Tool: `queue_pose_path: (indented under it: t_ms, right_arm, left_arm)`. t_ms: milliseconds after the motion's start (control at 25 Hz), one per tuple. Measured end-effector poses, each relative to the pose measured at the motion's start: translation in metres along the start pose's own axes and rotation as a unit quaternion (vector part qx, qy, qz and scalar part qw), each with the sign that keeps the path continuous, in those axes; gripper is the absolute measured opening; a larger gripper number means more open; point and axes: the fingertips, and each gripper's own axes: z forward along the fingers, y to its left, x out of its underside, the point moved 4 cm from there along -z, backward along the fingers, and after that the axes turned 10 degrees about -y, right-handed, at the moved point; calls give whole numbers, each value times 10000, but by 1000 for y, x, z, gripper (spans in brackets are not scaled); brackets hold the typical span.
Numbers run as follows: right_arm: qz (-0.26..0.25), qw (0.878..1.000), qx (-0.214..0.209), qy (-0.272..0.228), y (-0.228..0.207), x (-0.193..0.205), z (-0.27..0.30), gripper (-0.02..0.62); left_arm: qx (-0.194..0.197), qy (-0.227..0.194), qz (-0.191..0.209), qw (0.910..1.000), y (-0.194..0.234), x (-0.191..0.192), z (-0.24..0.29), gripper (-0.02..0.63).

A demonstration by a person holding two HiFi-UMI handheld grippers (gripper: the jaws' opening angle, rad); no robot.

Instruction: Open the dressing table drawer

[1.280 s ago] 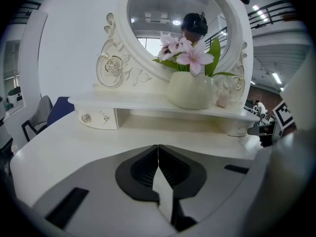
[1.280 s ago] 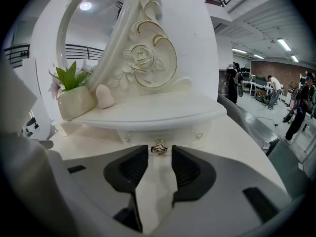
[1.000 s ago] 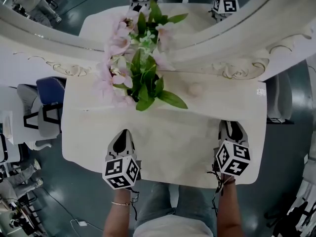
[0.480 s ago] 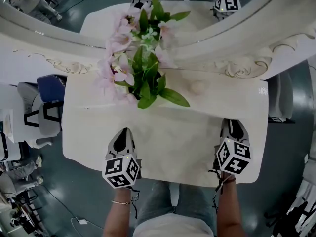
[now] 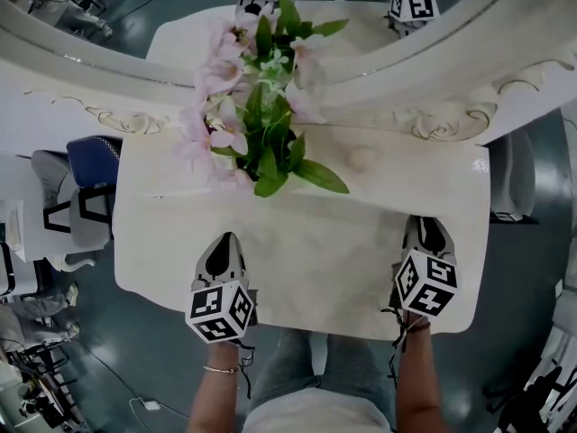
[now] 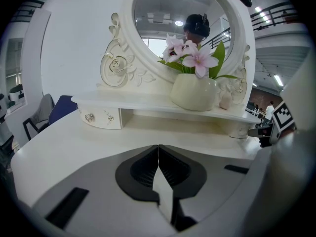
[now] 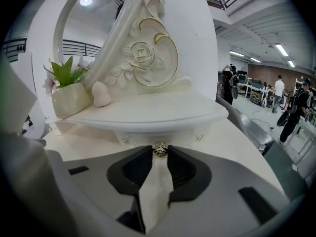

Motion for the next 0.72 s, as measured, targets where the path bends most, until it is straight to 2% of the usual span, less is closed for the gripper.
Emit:
queue_pose_path:
  t_ms: [720]
  right_arm:
    - [-88,9999,39,-35,0,0,0,101]
  left_arm:
    - [101,14,-10,9999,2,0,3,18]
